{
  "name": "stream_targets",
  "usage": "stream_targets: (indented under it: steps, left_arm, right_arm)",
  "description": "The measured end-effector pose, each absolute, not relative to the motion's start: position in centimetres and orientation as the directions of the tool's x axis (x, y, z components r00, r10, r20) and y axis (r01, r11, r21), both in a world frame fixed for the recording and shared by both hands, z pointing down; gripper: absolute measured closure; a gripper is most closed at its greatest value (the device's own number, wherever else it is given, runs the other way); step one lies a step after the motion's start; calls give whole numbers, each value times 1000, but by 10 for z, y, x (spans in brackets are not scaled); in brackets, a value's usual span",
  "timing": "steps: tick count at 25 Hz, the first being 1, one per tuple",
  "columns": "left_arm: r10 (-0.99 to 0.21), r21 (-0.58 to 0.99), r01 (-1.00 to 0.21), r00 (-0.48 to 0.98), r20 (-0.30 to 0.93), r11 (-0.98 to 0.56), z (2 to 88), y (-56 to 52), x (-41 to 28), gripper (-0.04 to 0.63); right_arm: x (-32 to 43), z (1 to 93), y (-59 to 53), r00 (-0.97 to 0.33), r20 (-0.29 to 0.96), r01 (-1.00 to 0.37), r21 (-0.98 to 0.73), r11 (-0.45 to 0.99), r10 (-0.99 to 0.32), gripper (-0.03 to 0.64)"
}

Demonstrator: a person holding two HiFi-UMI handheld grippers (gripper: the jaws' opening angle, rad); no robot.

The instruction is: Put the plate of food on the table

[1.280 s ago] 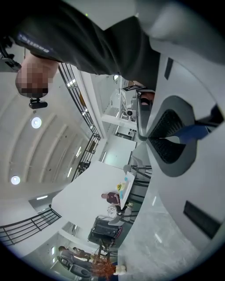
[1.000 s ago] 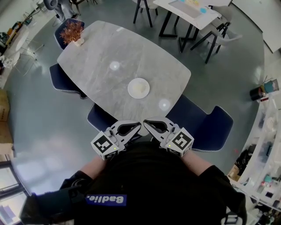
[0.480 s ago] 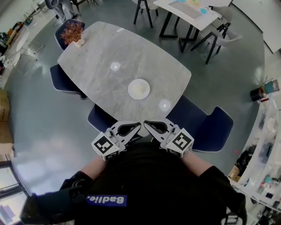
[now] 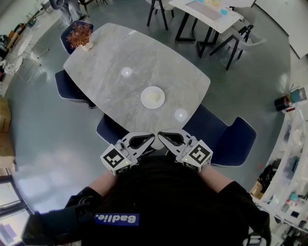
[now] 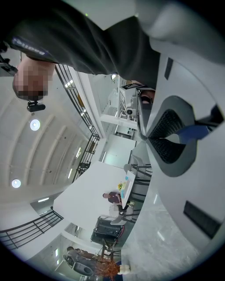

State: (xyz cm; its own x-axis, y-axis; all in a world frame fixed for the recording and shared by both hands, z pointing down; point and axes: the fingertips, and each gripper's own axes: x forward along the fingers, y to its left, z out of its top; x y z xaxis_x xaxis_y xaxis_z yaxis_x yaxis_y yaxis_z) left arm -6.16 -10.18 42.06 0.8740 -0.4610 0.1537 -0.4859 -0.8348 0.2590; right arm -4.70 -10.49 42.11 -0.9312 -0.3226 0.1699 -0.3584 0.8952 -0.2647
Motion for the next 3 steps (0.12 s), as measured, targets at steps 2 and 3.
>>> stream_targets:
  steps: [2, 3]
  left_arm:
    - [-457, 266, -487, 873, 169, -832, 424, -100, -62, 586]
    - [-455, 270, -488, 873, 177, -830, 426, -99, -63, 586]
  right_arm:
    - [-47, 422, -104, -930, 173, -360, -267, 894, -323, 606]
    - [-47, 422, -104, -930, 175, -361, -269, 893, -324, 606]
